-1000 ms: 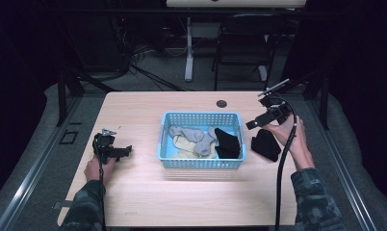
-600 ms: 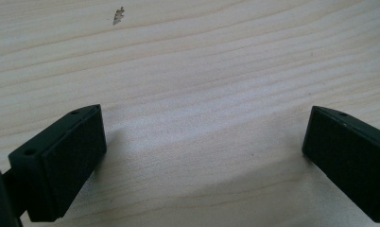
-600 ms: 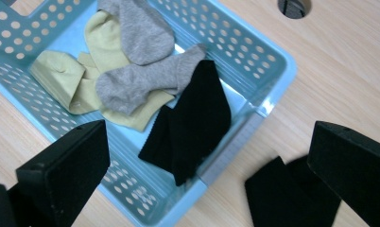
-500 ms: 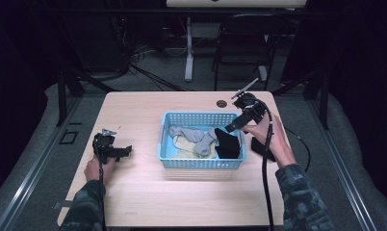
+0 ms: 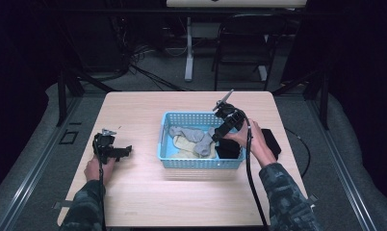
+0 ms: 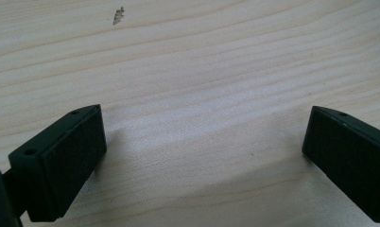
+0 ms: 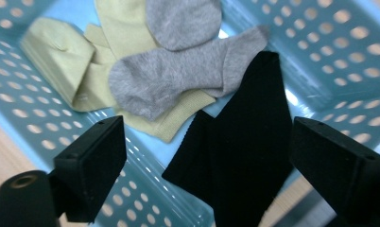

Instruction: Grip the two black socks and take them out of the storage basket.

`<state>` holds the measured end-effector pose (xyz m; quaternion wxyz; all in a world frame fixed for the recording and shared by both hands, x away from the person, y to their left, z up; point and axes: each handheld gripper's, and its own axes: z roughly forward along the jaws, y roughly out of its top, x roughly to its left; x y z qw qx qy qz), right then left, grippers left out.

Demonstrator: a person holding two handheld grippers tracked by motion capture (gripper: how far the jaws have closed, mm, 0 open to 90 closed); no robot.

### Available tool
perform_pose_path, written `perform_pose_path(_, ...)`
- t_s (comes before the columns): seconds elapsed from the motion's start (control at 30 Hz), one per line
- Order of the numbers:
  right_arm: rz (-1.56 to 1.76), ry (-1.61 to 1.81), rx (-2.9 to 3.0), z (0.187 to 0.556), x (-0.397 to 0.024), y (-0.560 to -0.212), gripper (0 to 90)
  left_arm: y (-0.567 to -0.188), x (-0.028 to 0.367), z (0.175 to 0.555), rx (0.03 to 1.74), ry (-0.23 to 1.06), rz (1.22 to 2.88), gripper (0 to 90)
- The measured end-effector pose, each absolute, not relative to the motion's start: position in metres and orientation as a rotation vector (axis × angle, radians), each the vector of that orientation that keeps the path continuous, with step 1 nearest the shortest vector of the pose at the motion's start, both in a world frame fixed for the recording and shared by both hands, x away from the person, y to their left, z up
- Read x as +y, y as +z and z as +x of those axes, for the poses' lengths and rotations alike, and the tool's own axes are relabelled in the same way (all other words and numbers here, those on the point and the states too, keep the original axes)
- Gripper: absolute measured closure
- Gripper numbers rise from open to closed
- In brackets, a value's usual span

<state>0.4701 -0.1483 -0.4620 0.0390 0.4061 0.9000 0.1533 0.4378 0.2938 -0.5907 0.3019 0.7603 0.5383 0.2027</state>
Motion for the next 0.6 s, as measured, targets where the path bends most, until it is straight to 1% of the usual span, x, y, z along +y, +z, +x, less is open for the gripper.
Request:
perform_pose_path(0.07,1.257,0.440,2.769,0.473,-0.146,-0.471,14.6,-0.591,0.294,0.438,1.427,0.538,2.017,0.3)
perform_pose_path(0.17,1.268,0.379,2.776,0.477,-0.143,-0.483,18.7,-0.591,0.294,0.438,1.428,0.538,2.016,0.3)
perform_pose_path(0.4,1.302,0.308,2.781,0.481,-0.141,-0.502,24.6,-0.591,0.294,0.438,1.426,0.538,2.018,0.3)
perform_pose_path(0.6,1.320,0.230,2.760,0.484,-0.138,-0.514,33.4,-0.591,0.294,0.438,1.428,0.537,2.016,0.3)
